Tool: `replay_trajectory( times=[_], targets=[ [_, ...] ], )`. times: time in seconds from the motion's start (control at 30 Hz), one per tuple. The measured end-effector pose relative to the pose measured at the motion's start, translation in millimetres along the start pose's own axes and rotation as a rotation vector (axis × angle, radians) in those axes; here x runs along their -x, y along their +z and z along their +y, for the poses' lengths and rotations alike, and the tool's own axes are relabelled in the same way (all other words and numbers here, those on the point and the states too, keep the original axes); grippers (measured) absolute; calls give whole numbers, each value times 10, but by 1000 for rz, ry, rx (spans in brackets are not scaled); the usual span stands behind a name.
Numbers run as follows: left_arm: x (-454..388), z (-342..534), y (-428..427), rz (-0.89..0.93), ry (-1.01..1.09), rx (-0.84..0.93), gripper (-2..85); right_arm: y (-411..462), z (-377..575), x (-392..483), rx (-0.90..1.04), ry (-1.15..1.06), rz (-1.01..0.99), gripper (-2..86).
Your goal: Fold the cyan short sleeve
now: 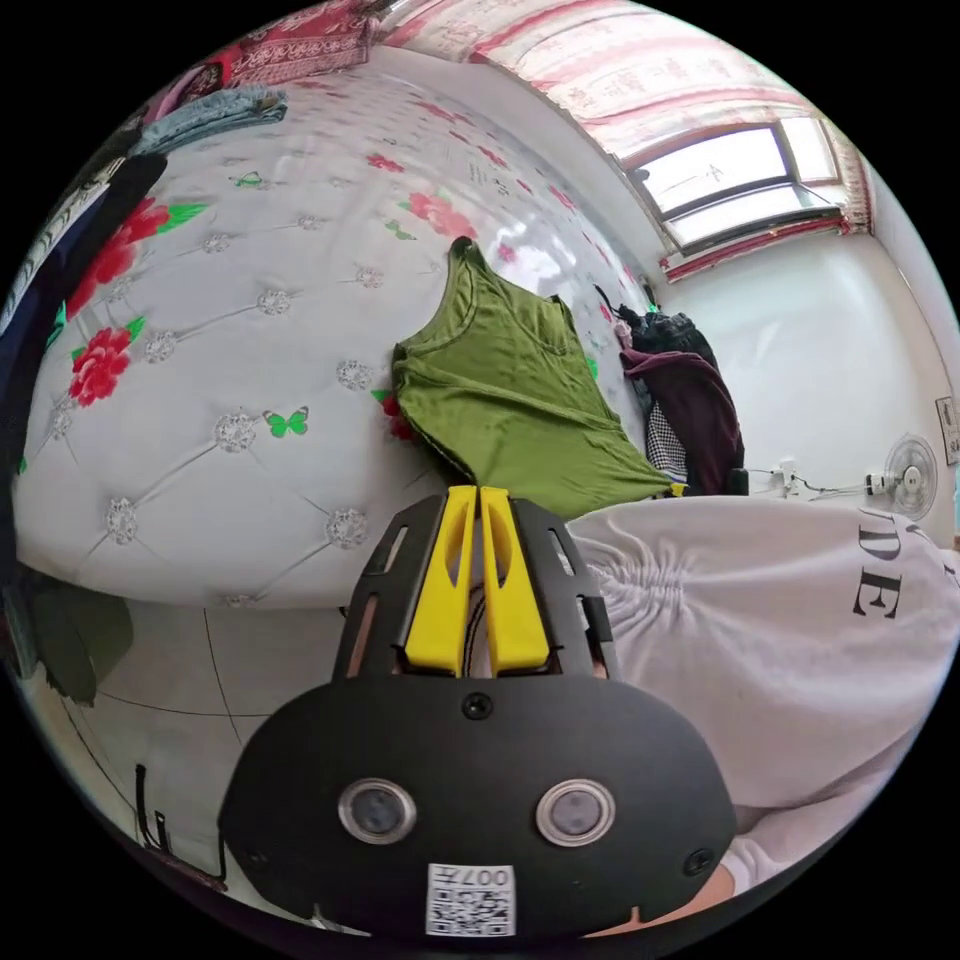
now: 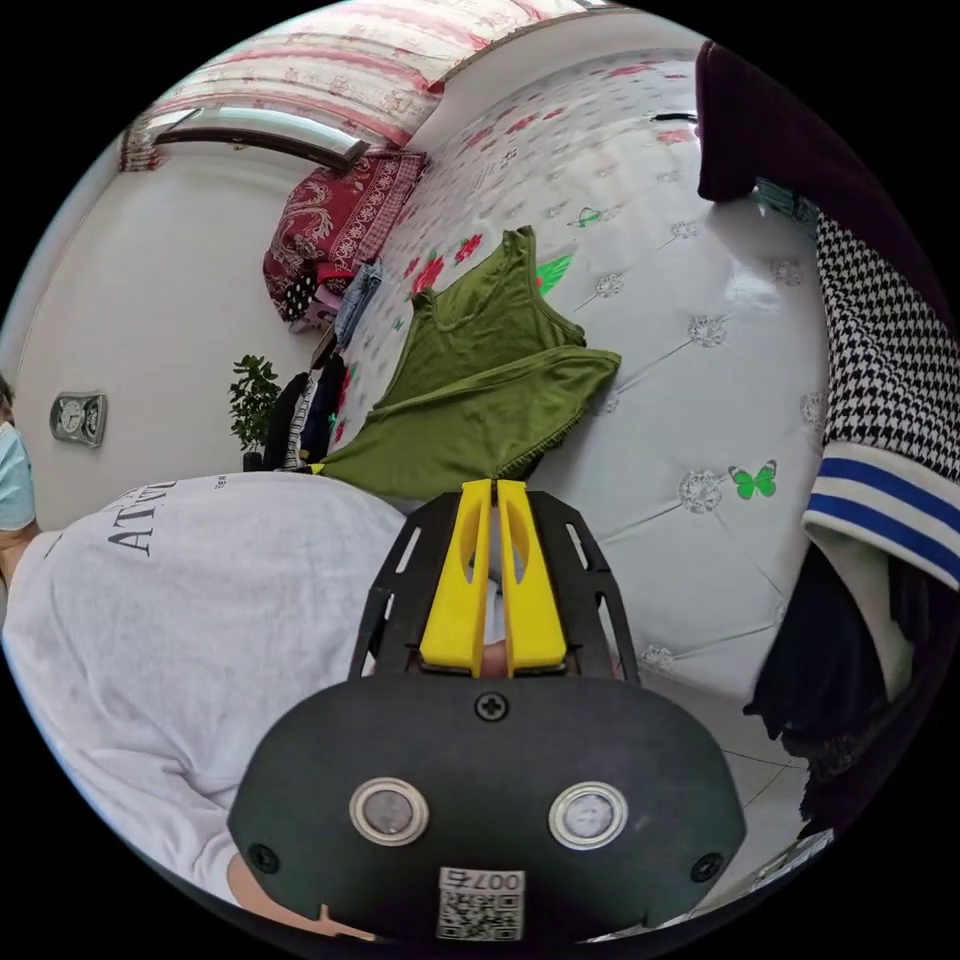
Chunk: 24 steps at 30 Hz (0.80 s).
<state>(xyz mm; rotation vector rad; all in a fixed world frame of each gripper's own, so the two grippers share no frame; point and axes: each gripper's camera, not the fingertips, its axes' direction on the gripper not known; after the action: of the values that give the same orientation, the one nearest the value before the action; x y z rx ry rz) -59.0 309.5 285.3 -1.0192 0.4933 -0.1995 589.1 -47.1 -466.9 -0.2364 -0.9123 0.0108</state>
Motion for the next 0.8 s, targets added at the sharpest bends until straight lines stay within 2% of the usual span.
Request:
replay_trajectory(
  times=[0.13, 0.33, 0.47, 0.57, 0.8],
  targets=[
    [-19, -152, -34, -2, 50, 25, -10, -209, -110, -84, 29, -24, 7, -2],
    [253, -747, -49, 28, -27, 3, -10, -564, -611, -331, 4, -16, -99, -2],
    [500, -1392, 12, 35, -90, 17, -10, -797, -1310, -592, 6, -9, -134, -2],
    [730, -1991, 150, 46, -93, -17, -10, -844, -1935, -836, 14, -19, -85, -2],
    [1468, -3092, 860, 36, -308, 45, -10, -576, -3127, -1743, 1, 114, -79, -3]
  ],
)
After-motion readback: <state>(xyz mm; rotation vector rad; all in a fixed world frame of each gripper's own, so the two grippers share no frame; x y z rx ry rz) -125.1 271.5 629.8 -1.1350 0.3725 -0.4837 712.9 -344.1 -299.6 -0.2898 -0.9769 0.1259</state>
